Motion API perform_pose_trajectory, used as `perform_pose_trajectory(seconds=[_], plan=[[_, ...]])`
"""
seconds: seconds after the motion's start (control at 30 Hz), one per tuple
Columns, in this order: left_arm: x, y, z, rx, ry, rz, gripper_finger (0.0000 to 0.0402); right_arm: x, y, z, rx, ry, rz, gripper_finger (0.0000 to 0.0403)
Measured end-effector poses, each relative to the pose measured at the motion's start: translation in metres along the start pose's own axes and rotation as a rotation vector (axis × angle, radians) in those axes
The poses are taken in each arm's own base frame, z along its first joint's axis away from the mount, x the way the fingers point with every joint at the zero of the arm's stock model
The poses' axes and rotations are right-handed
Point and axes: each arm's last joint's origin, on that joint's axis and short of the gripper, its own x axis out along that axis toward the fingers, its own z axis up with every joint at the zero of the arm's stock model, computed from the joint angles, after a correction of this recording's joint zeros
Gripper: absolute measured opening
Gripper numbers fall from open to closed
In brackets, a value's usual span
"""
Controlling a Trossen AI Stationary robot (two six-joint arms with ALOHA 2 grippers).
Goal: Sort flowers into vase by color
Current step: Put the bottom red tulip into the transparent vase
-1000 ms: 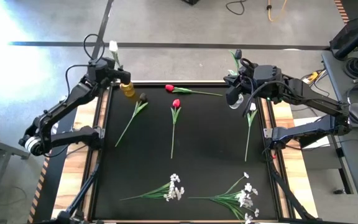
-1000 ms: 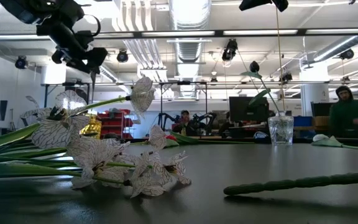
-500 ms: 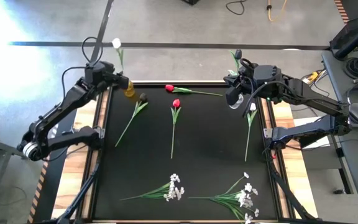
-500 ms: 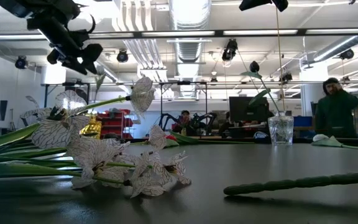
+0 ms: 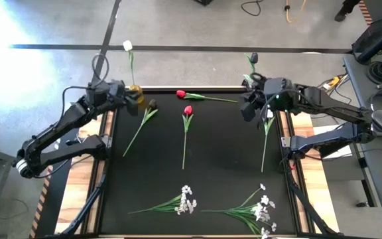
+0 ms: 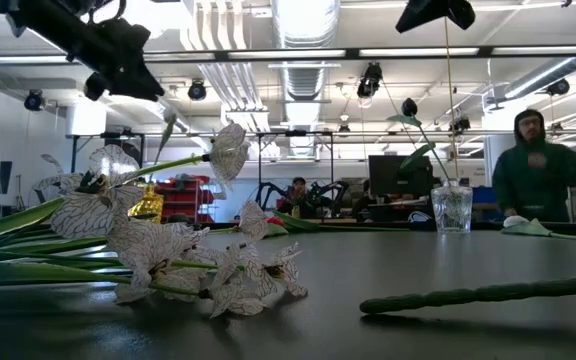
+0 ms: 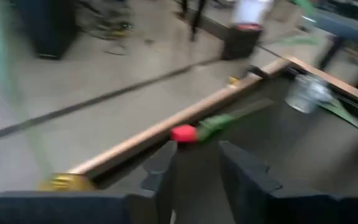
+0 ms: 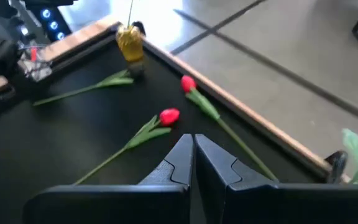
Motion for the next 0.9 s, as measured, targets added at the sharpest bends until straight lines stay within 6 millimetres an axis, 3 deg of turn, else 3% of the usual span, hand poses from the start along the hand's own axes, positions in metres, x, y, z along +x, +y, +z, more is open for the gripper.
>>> perform_pose_trajectory(seconds=[0.27, 0.5, 0.67, 0.9], plan=[[0.021, -0.023, -0.031, -0.046, 0.055, -0.196, 0.0007, 0.025, 0.012, -0.048, 0.093, 0.147, -0.004, 0.0009], [0.04, -0.038, -0.049, -0.083, 0.176, -0.286, 0.0001, 0.051, 0.022, -0.087, 0.204, 0.178, 0.024, 0.0009], [0.061, -0.051, -0.048, -0.161, 0.289, -0.28, 0.0, 0.059, 0.026, -0.098, 0.255, 0.157, 0.057, 0.0009], [0.103, -0.071, -0.053, -0.274, 0.452, -0.226, 0.0, 0.055, 0.028, -0.089, 0.231, 0.133, 0.077, 0.0009]])
